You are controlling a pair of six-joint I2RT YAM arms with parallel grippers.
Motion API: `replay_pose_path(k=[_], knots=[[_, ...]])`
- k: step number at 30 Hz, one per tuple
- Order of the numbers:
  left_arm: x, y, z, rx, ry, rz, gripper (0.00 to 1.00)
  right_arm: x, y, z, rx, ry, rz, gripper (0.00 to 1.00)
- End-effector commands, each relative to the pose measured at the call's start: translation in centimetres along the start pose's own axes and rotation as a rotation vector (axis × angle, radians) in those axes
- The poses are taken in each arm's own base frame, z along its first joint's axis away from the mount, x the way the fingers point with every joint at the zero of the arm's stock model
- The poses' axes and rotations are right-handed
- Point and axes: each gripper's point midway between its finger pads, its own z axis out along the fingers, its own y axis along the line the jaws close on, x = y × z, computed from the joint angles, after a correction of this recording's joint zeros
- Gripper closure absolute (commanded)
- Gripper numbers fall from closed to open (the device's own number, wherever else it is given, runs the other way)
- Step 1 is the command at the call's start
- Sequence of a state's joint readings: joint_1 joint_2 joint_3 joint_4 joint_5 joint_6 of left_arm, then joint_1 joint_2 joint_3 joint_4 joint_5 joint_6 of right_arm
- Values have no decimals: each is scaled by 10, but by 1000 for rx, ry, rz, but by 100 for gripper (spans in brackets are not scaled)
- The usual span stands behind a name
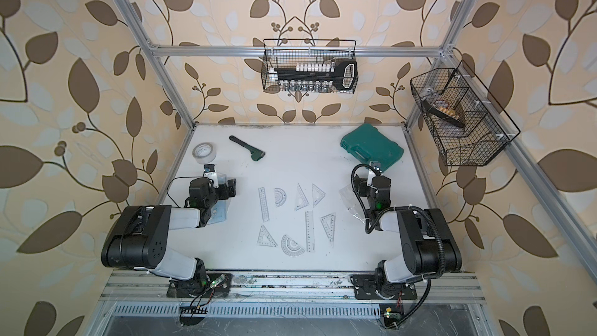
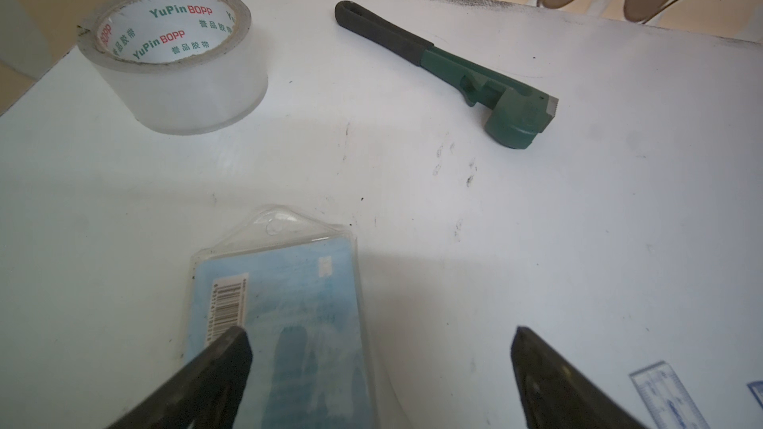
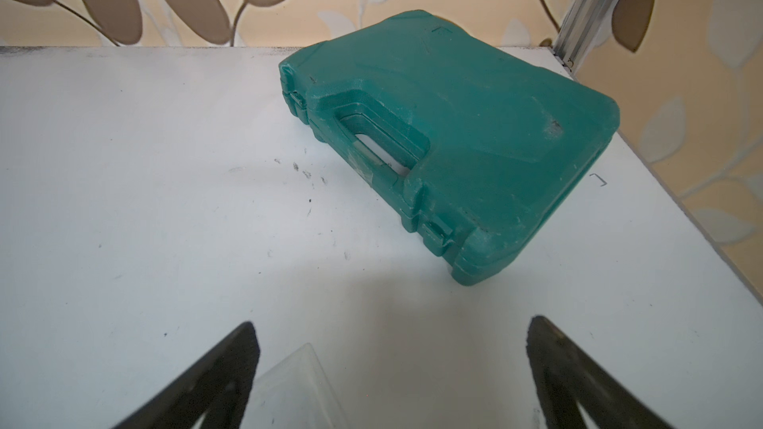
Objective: Open the ruler set and take out the ruler
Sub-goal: Reset both arms
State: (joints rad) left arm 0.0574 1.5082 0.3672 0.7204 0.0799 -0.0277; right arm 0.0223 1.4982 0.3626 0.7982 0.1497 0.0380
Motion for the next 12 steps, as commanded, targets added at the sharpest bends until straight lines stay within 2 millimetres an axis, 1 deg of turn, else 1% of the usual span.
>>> replay_pose_path(k=[1,8,12], knots=[[-17,-10,1,37,-38,25,1,-7,2,1,-5,-26,-8,1],[-16,-10,3,26,-29,32,1,-7,2,1,-5,-27,-8,1],[-17,-11,1,26,-39,38,1,-7,2,1,-4,-26,-8,1]])
